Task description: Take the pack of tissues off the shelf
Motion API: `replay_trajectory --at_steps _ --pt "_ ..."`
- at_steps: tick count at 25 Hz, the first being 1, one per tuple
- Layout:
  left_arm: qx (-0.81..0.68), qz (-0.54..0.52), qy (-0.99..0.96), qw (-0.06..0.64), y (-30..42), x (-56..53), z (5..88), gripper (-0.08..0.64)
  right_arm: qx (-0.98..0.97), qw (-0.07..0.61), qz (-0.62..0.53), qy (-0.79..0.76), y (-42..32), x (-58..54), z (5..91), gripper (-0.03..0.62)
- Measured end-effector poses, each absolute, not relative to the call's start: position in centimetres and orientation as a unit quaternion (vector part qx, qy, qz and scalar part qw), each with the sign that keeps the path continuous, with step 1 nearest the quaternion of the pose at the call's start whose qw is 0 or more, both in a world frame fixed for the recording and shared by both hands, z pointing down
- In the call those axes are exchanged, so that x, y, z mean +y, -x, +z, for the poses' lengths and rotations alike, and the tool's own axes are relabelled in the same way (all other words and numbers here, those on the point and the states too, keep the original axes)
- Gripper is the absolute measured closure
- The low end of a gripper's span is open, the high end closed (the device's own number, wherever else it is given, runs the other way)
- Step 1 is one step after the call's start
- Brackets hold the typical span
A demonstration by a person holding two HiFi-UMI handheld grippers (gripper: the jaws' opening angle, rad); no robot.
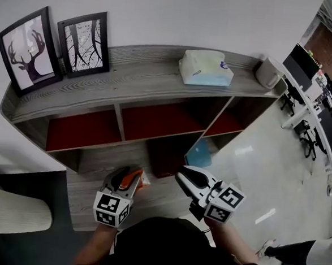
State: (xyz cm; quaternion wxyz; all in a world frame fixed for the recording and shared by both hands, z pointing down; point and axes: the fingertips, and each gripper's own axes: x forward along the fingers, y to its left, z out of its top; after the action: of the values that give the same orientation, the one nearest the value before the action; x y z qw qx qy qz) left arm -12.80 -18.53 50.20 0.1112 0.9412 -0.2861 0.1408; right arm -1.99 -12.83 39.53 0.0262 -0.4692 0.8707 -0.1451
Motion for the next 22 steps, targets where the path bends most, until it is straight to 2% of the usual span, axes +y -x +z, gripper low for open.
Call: replay_trajectory --at_steps 5,12,19,22 --pt "-0.273 0.101 -0.949 0.125 10.0 -17.3 45.8 0.408 0.882 0.024 -0.121 0.455 0.2 -13.4 37.8 0.571" --pt "-0.259 0.065 -0.961 0.077 5.4 -17.2 40.2 0.460 0.896 0.011 -0.075 0.438 -2.6 -13.9 34.1 0.571" --pt "-0.262 0.049 -0.963 0.033 4.0 -16.7 35.9 0.525 0.907 0.012 -0.041 0.420 -4.1 -14.8 30.6 0.569" --pt "-0.260 0.055 -0.964 0.033 3.6 -16.5 35.8 0.532 0.906 0.008 -0.022 0.422 -5.1 -15.3 28.8 0.544"
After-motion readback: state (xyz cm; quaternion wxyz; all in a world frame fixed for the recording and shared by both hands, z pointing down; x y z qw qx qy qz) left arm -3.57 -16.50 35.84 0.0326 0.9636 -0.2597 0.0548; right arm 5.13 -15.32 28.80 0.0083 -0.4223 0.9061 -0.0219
